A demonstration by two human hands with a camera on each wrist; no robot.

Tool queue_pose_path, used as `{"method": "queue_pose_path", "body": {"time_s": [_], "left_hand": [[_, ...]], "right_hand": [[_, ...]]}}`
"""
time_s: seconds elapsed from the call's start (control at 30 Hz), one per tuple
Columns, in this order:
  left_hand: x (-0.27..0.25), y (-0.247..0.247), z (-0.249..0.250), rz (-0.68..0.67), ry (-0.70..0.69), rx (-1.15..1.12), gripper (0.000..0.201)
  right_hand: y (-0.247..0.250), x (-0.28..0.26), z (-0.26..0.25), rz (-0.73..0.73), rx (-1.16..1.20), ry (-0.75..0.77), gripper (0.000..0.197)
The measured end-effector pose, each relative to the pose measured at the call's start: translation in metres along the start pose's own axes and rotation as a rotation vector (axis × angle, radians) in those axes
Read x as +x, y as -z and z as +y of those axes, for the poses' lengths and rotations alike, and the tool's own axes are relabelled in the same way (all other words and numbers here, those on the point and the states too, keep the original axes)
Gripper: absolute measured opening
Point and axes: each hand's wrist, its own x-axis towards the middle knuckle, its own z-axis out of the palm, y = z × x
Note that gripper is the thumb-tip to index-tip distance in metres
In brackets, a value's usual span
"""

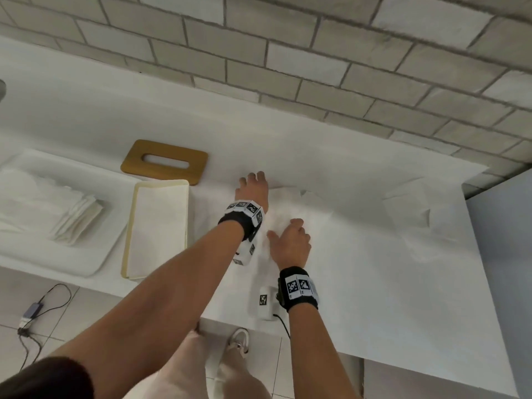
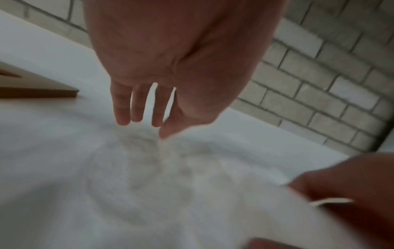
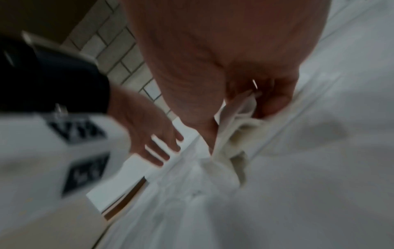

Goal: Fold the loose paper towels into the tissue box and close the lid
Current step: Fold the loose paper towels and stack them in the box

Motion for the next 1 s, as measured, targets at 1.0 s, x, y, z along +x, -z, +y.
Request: {"method": "queue_pose_path", "body": {"time_s": [1.0], "left_hand": [[-0.052,-0.024,-0.045,-0.27,-0.046,-0.505,0.041]], "right_hand": [[0.057,-0.022,0.087,0.123,0.71,0.056,0.017]]}}
